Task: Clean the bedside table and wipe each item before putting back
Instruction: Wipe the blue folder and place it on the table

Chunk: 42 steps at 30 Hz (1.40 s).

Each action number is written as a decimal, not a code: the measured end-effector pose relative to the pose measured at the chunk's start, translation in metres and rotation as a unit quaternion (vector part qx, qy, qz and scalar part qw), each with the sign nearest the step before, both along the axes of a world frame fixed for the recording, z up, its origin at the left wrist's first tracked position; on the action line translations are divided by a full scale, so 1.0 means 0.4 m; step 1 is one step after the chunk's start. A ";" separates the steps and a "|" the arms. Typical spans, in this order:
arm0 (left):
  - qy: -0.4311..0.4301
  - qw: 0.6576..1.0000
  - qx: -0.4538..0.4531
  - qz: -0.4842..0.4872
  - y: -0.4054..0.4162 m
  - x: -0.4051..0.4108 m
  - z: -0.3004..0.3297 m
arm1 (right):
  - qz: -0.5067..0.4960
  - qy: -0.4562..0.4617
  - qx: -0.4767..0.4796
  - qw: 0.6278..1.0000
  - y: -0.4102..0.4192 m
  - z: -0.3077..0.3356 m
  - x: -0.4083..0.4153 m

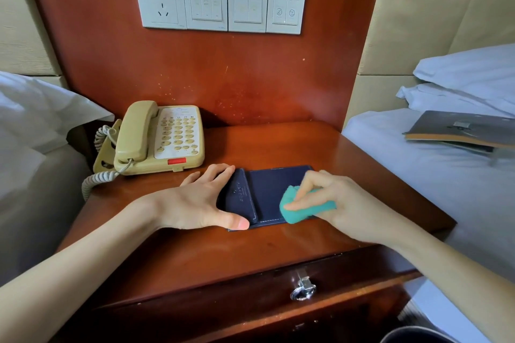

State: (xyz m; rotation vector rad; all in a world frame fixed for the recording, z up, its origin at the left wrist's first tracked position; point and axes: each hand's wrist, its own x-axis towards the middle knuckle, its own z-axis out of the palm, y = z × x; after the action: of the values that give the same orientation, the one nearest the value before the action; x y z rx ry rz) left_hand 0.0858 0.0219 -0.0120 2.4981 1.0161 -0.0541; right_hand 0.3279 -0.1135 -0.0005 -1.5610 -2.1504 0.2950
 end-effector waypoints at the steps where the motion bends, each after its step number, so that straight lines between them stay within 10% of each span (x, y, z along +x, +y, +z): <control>1: -0.001 1.000 -0.003 -0.001 0.001 0.000 0.000 | -0.013 0.008 0.003 1.000 0.020 -0.009 -0.003; 21: -0.017 0.999 0.024 0.013 0.006 -0.004 -0.018 | -0.188 0.019 -0.039 0.981 0.113 -0.036 0.147; 42: -0.005 0.999 0.030 0.009 -0.012 -0.002 -0.001 | 0.029 -0.040 0.002 0.999 0.014 -0.013 -0.082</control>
State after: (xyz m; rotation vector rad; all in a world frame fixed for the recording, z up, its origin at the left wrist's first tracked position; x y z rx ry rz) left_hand 0.0849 0.0173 -0.0122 2.5416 1.0498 -0.0059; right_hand 0.2952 -0.1078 -0.0059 -1.5344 -2.2591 0.2508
